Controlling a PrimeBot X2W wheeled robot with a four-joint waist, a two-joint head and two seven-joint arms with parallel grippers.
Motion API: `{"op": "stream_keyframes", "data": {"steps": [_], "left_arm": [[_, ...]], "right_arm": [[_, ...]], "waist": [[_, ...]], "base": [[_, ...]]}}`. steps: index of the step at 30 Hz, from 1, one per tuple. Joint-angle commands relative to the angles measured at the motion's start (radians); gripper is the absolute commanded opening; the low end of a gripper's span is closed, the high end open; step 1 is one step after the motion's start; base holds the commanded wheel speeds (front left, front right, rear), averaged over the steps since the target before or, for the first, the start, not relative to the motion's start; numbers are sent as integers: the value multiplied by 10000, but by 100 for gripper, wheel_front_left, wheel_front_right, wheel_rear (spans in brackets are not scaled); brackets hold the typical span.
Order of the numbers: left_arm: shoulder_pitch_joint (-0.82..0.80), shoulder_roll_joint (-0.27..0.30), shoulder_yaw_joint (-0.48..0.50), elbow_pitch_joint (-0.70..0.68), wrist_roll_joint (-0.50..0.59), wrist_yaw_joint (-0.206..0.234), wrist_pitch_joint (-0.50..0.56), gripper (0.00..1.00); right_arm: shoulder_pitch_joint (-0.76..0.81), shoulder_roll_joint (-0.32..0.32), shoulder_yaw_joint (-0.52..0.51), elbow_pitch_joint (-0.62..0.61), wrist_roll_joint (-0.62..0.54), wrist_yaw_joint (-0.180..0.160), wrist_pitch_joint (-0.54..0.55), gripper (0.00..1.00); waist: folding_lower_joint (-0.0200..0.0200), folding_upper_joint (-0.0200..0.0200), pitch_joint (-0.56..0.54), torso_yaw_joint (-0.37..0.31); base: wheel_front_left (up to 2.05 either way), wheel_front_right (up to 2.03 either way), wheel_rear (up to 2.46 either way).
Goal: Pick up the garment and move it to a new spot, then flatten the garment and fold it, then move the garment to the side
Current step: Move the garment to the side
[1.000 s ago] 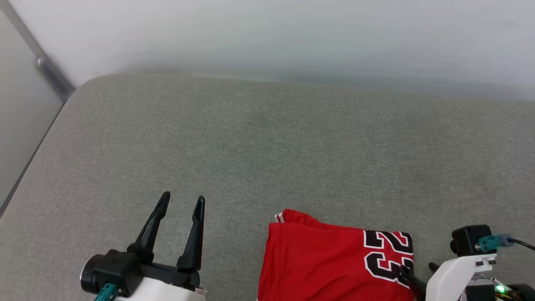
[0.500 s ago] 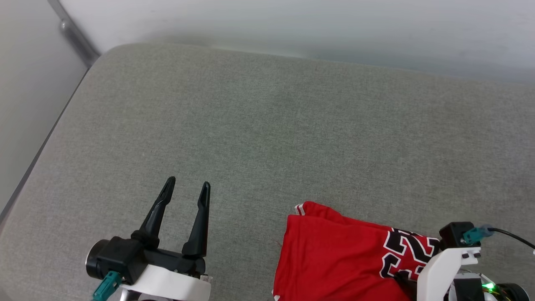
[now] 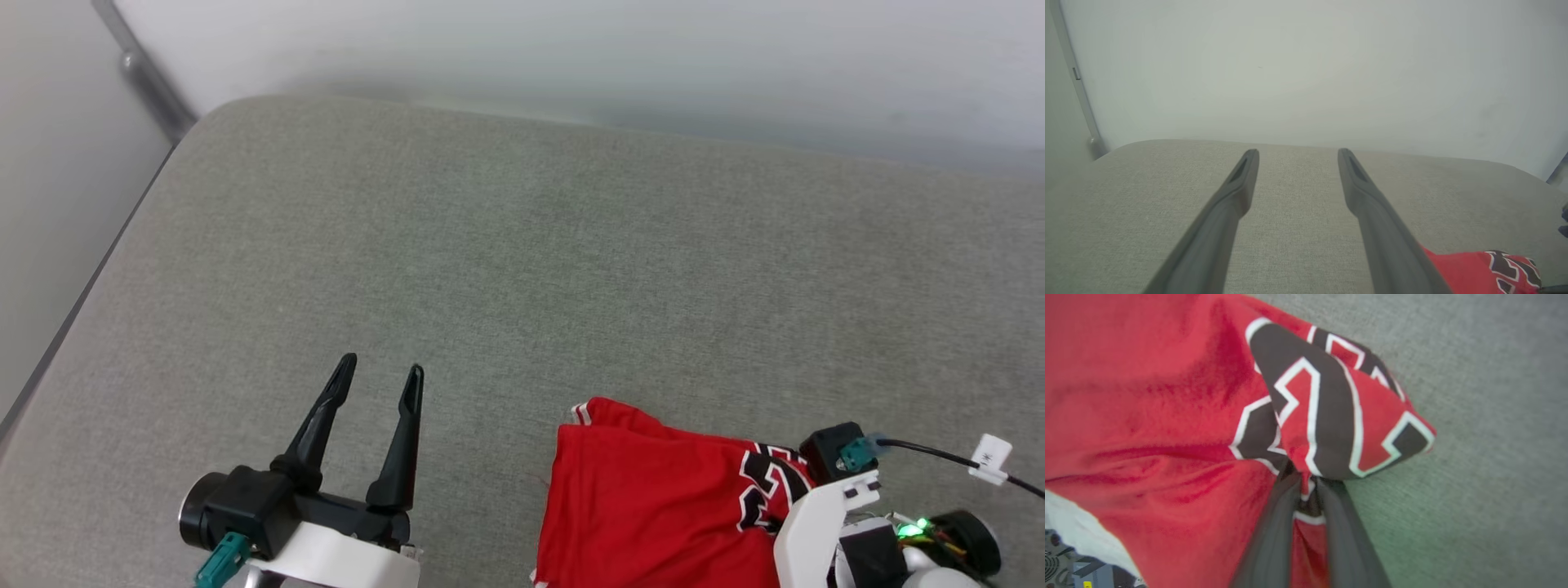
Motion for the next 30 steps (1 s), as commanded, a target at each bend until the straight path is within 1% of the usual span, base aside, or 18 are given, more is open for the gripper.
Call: {"op": "stream_keyframes", "data": {"steps": [1, 3, 5, 8, 12, 13, 17, 19, 21, 24, 27, 30], "left_arm": [[110, 50, -48, 14, -19, -12, -21, 100], [215, 28, -69, -9, -47, -12, -21, 100], [288, 22, -104, -37, -53, -12, -21, 100], [358, 13, -179, -70, -77, -12, -21, 100], [218, -31, -333, -129, -47, -12, -21, 100], [218, -31, -333, -129, -47, -12, -21, 100], [-40, -48, -379, -258, 0, -12, -21, 100], [-187, -55, -402, -332, 28, -12, -21, 100], [-372, -39, -470, -401, 60, -12, -21, 100], [-663, 73, -554, -529, 92, -12, -21, 100], [-1016, 170, -411, -714, 137, -12, -21, 100], [-1308, 449, -395, -872, 156, -12, -21, 100]], "right_arm": [[-161, -551, 155, -81, -290, -28, -107, 0], [-279, -983, 530, -398, -463, -23, -141, 0], [-400, -1596, 938, -735, -626, -22, -82, 0], [-619, -2750, 1435, -1216, -852, -23, 31, 0], [-1005, -4297, 1935, -1492, -992, -20, 130, 0], [-1005, -4297, 1935, -1492, -992, -20, 130, 0], [-1540, -5586, 2335, -1493, -760, -22, 120, 0], [-1815, -6105, 2416, -1398, -724, -22, 42, 0], [-2051, -6520, 2408, -1265, -736, -22, -80, 0], [-2401, -6959, 2201, -914, -735, -20, -328, 0], [-2725, -7168, 1819, -465, -751, -23, -672, 0], [-3014, -7200, 1348, 146, -777, -23, -1083, 0]], "waist": [[1, -1, -255, -287], [1, -1, -381, -544], [1, -1, -468, -851], [1, -1, -511, -1360], [1, -1, -430, -2060], [1, -1, -430, -2060], [1, -1, -66, -2759], [1, -1, 214, -3079], [1, -1, 530, -3349], [1, -1, 997, -3701], [1, -1, 1540, -4000], [1, -1, 1999, -4250]], "base": [[0, 0, 0], [0, 0, 0], [0, 0, 0], [0, 0, 0], [0, 0, 0], [0, 0, 0], [0, 0, 0], [0, 0, 0], [0, 0, 0], [0, 0, 0], [0, 0, 0], [0, 0, 0]]}}
